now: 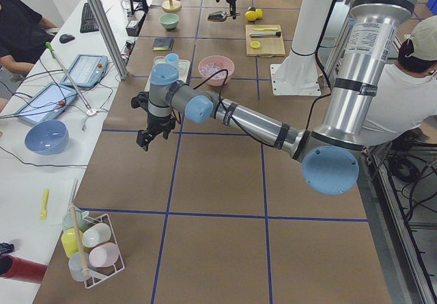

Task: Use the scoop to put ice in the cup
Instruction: 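Lower the scoop back to its spot on the table with the right gripper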

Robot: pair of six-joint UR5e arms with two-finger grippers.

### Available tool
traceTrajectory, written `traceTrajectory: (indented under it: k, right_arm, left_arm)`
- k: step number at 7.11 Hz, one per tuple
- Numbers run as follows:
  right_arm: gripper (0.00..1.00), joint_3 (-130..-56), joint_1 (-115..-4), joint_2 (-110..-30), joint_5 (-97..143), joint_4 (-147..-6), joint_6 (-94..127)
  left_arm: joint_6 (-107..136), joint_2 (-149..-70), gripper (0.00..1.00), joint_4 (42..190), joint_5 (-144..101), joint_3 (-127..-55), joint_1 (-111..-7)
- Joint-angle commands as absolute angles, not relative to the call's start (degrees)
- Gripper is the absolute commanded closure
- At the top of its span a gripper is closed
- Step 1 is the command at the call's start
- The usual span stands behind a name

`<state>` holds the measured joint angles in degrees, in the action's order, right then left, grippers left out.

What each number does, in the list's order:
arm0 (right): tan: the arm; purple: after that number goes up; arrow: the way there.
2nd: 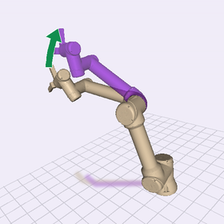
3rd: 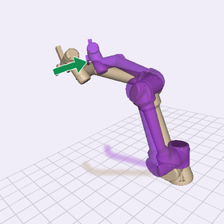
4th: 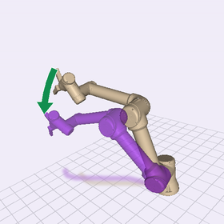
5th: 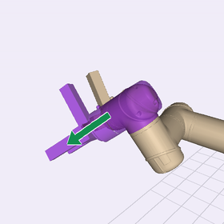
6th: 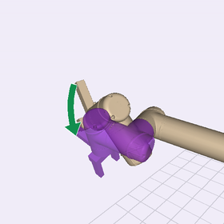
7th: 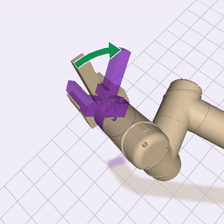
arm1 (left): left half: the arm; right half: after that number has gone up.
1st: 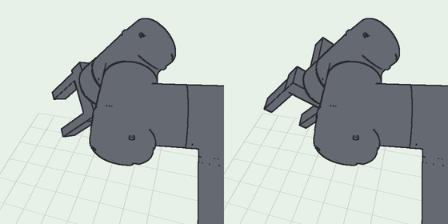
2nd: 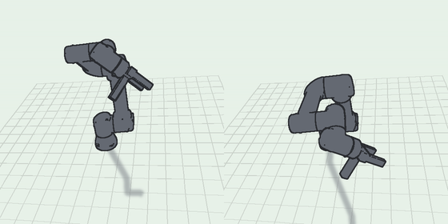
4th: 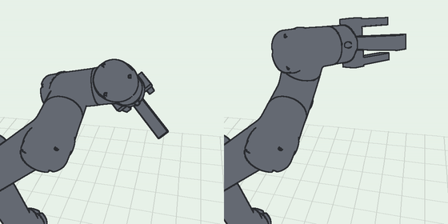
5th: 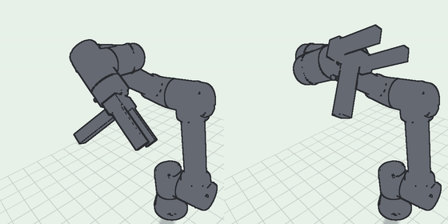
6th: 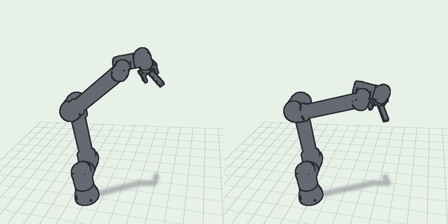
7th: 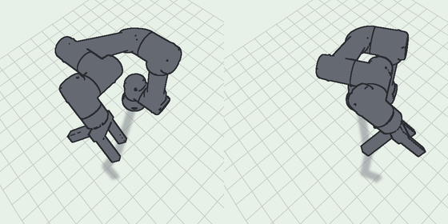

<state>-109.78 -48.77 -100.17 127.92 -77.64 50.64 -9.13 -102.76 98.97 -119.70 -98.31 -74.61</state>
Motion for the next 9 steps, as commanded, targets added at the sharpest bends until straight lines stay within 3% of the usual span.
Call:
traceTrajectory:
  k: [1,2,3,4,7,9]
  right_arm:
    - [1.0,-108.98,-46.58,-100.37,126.92,-75.15,53.09]
    - [0.91,-109.07,-46.58,-100.37,126.91,-75.15,53.0]
    - [0.26,-109.16,-46.67,-100.55,126.74,-75.15,53.0]
    - [0.0,-109.25,-46.76,-100.63,126.04,-75.15,53.0]
    - [0.0,-111.25,-47.54,-100.81,125.95,-75.32,53.0]
    - [0.0,-113.98,-54.37,-101.33,125.95,-75.5,51.08]
  left_arm:
    - [-9.05,-103.01,0.0,98.96,-119.71,-98.35,-74.62]
    - [-8.97,-103.01,0.0,98.96,-119.71,-98.26,-74.62]
    - [-8.96,-103.01,0.0,98.96,-119.71,-98.26,-74.62]
    - [-8.88,-103.09,0.0,98.96,-119.71,-98.26,-74.62]
    - [-8.88,-103.27,0.0,98.96,-119.71,-98.26,-74.62]
    - [-8.88,-103.27,0.0,99.05,-119.62,-98.35,-74.62]
